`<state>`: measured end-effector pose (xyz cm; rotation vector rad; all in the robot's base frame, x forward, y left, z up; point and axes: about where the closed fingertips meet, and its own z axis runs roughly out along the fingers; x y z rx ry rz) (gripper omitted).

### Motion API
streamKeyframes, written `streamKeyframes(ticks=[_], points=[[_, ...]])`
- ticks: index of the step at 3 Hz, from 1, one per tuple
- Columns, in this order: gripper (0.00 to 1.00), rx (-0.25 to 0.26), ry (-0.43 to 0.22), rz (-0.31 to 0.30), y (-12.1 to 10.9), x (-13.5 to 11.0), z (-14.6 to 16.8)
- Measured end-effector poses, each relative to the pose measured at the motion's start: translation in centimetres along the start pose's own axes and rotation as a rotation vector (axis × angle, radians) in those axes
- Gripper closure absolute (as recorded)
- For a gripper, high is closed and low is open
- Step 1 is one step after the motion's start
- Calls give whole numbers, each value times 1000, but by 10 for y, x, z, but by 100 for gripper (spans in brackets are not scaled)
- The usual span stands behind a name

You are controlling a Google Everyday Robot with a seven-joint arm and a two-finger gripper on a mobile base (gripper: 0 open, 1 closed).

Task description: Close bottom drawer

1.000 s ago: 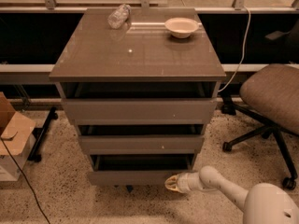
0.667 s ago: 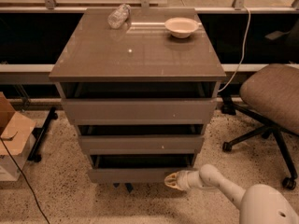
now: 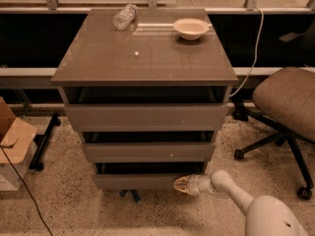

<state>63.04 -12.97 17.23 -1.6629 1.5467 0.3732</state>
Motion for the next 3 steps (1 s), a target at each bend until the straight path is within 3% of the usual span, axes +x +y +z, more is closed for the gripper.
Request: streamKeyframes(ticks=[2,3], points=[[11,-8,-6,1,4,-3,5],[0,-10,-8,1,5,-4,7]])
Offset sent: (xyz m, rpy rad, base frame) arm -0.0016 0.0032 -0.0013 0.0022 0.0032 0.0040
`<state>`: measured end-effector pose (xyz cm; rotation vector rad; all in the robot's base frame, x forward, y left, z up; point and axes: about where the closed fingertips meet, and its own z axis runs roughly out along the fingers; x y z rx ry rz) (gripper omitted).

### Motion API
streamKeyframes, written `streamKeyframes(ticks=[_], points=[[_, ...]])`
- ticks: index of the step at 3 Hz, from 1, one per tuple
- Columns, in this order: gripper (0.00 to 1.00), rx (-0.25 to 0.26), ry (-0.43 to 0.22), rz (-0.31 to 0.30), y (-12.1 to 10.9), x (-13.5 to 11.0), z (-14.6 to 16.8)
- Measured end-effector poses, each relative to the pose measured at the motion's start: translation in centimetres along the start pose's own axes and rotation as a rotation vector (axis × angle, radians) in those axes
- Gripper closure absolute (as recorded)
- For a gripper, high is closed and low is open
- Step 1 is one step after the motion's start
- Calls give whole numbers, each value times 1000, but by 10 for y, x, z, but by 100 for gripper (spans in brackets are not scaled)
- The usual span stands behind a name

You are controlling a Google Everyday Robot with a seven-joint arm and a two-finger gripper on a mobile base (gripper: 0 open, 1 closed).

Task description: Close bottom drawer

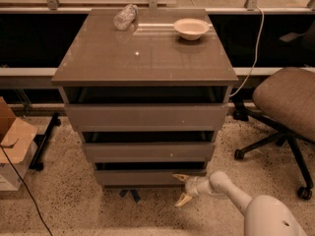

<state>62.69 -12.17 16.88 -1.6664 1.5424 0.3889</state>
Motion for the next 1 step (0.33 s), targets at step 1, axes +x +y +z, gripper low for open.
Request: streamKeyframes(ticks=[1], points=[[0,0,0,0,0,0,0]])
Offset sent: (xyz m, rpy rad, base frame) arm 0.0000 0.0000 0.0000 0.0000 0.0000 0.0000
